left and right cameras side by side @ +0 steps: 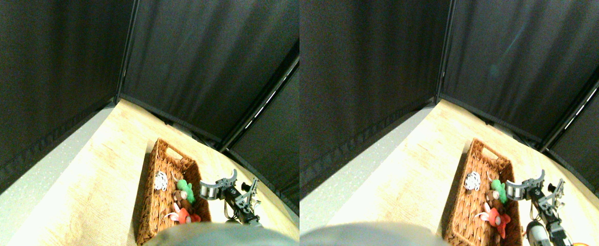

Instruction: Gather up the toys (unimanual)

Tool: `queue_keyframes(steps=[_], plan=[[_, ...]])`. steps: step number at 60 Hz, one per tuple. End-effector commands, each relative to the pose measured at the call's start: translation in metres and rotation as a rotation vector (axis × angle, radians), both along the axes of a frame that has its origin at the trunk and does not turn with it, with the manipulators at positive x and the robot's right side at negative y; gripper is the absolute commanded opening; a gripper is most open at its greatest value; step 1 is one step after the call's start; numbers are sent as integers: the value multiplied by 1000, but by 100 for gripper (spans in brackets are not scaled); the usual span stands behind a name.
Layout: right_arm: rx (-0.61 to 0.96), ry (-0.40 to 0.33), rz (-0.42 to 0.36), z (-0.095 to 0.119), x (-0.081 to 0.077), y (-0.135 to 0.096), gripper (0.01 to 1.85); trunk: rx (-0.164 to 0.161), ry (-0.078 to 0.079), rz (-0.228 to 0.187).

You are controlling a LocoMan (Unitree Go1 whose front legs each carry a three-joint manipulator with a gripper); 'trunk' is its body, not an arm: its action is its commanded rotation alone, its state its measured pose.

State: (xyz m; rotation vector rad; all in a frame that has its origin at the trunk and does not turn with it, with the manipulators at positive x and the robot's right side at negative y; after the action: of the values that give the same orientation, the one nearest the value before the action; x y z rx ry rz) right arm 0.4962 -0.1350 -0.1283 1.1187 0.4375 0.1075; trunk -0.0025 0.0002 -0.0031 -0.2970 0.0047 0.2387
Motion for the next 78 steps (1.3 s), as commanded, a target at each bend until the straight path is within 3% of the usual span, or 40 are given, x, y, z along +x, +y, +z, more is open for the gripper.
queue_keyframes(steps=[1, 7, 10, 18, 31, 39, 45, 54, 71, 78], plan=[[17, -76, -128, 6, 2, -28, 88, 39, 11, -55], [-8, -98, -208, 4, 2, -54, 58, 71, 19, -99], [-37, -108, -246, 2, 0, -66, 52, 86, 23, -121], [-64, -124, -338, -8, -13, -101, 45, 121, 34, -174], [-109, -163, -418, -21, -35, -132, 44, 162, 46, -229], [-79, -118, -480, -28, -46, -134, 56, 168, 50, -244], [-71, -94, -478, -35, -54, -134, 54, 170, 56, -247], [-75, -66, -470, -46, -64, -126, 75, 164, 54, -247], [83, 31, -507, -56, -78, -108, 90, 137, 51, -235], [65, 34, -461, -57, -82, -101, 94, 117, 45, -223]])
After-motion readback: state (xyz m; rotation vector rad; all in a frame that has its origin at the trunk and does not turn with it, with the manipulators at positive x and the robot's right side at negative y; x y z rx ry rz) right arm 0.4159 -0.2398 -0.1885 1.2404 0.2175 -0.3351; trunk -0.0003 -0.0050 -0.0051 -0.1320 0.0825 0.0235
